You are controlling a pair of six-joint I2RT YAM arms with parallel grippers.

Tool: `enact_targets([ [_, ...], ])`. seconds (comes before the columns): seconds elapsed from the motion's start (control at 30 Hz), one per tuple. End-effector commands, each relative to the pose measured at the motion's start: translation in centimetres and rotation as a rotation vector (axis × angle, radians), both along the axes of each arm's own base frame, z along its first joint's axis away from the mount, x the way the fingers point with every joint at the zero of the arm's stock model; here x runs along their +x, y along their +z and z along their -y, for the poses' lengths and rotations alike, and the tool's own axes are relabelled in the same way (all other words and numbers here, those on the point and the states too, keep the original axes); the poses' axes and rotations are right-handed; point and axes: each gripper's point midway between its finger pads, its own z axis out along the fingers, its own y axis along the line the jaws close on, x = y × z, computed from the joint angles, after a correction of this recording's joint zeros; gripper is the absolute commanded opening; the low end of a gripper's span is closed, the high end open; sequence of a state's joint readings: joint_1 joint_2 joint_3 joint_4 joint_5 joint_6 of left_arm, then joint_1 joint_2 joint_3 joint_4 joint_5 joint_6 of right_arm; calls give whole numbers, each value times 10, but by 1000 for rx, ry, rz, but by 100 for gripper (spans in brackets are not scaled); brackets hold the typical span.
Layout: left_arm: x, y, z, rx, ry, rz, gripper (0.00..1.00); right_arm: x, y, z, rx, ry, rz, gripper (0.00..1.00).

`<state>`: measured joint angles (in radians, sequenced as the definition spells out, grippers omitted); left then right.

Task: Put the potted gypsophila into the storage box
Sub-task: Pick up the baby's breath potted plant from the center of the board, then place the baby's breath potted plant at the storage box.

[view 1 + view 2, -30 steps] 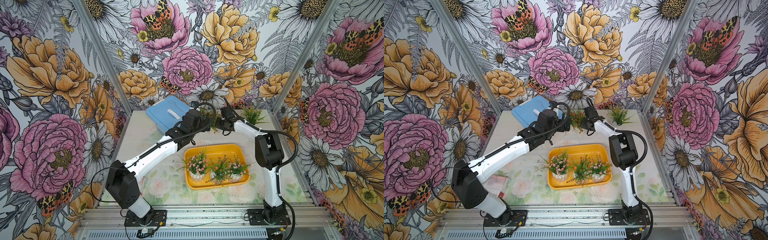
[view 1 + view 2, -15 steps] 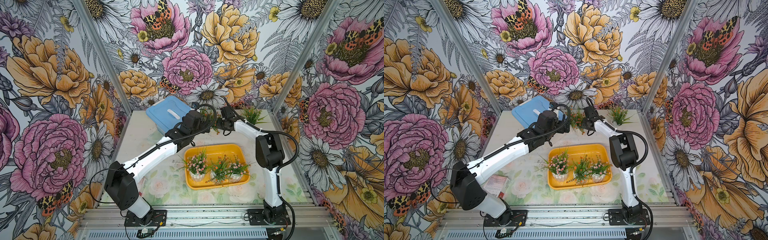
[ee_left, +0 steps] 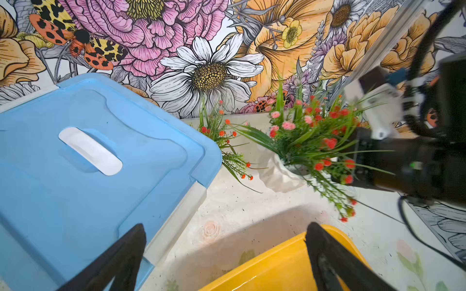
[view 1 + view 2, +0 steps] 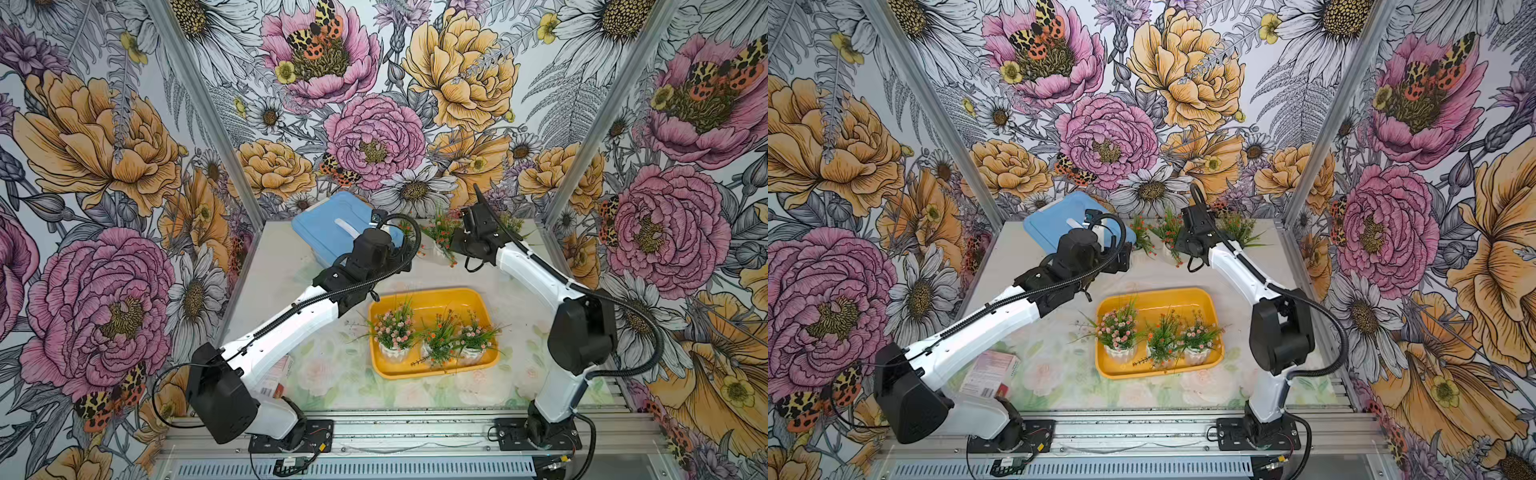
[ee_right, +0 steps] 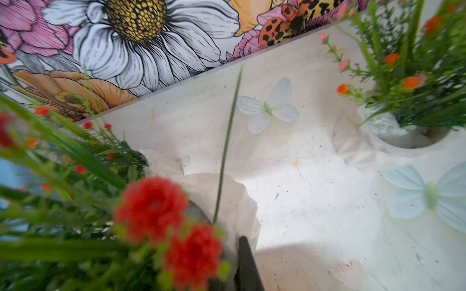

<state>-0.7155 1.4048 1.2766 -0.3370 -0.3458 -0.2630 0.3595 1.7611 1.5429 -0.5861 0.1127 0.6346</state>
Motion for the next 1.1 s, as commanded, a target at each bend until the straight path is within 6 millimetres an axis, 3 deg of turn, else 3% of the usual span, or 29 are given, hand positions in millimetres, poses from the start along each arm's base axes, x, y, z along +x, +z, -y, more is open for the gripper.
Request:
enact_targets([
  [0.0,-11,3,-7,-39,-11,-5,99,-22,17,-22,39,61,45,0],
  [0.17,-24,5,-30,-36,17,14,99,-69,23,-52,57,132,53,0],
  [0.37,-40,8,-61,-74,54,34,99,-102,6,-71,69,172,12,0],
  [0.47,-51,9,-65,-107,44,35,99,-115,-1,-88,84,219,2,0],
  [0.73,-80,4,-80,-214,58,32,99,-126,-39,-114,105,261,-41,0],
  [0.87,-92,4,-88,-251,65,33,99,-126,-48,-128,124,298,-52,0],
  [1.07,-105,7,-104,-260,95,48,99,-142,-62,-150,127,371,-91,0],
])
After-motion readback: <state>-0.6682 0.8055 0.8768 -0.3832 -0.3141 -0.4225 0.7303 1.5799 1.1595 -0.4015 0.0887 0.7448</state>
